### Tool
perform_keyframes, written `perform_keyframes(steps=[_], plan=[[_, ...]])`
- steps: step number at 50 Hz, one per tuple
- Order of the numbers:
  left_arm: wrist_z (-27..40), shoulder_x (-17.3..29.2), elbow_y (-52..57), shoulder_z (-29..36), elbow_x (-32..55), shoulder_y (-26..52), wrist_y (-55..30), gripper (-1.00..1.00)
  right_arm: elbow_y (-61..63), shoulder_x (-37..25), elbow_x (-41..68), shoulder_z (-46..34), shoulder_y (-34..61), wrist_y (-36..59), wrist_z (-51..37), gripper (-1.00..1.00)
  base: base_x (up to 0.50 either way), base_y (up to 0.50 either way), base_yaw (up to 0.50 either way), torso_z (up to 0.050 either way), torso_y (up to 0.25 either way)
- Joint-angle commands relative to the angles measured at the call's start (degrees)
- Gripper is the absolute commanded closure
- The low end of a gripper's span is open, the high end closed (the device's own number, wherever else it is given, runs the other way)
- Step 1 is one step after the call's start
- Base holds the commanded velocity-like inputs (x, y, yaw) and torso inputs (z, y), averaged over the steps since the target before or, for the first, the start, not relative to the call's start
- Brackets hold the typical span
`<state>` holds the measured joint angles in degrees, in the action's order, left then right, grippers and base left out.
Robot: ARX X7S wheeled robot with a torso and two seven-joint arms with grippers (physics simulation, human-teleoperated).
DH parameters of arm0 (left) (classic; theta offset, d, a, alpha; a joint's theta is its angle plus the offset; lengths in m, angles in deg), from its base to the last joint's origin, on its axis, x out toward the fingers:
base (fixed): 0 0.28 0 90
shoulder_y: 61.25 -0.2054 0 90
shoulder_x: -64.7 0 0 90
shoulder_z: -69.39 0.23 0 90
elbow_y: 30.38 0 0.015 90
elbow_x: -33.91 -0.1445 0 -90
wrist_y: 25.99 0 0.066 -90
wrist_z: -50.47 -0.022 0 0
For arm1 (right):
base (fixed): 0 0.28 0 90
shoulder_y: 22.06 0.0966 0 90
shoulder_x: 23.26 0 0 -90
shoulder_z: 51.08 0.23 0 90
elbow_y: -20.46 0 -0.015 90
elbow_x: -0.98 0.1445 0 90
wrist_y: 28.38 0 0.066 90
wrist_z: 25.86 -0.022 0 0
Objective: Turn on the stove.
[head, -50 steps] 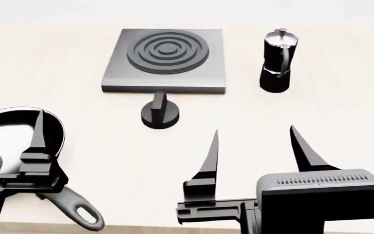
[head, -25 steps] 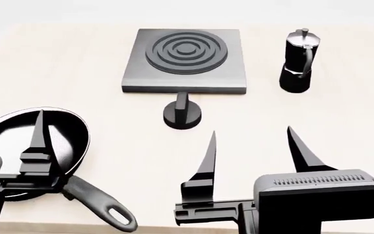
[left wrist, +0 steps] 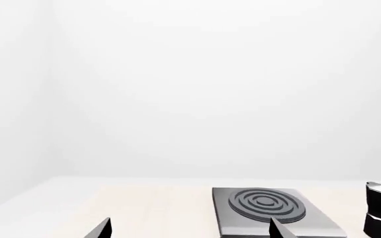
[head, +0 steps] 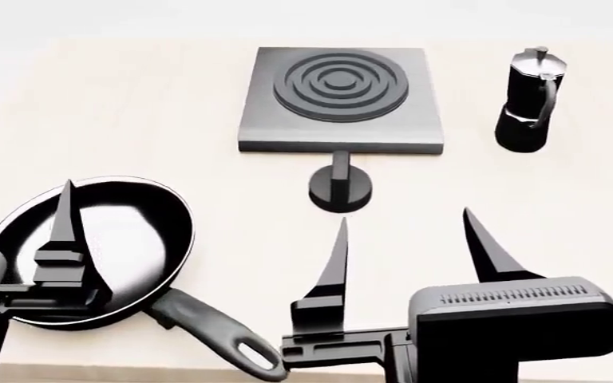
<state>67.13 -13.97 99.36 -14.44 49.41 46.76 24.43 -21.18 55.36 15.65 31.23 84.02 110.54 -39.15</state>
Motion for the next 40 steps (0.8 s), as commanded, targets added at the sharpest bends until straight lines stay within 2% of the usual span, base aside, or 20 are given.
perform_keyframes(steps=[1,18,40], plan=[[0.24,0.23,-0.20,0.13,0.47,-0.04,0.39,-1.00,-0.17,-0.35,0.39,-0.42,0.03,-0.23,-0.22,-1.00,0.00,0.19,0.00,0.000,0.000],[0.75,0.68,-0.48,0.66,0.76,-0.04,0.73,-1.00,-1.20,-0.62,1.40,-0.66,-0.22,-0.95,-0.17,-1.00,0.01,0.07,0.00,0.000,0.000],[1.44,1.20,-0.19,1.00,1.49,0.07,0.69,-1.00,-1.13,-1.21,1.96,-1.48,-0.03,-0.89,-0.85,-1.00,0.30,0.00,0.00,0.000,0.000]])
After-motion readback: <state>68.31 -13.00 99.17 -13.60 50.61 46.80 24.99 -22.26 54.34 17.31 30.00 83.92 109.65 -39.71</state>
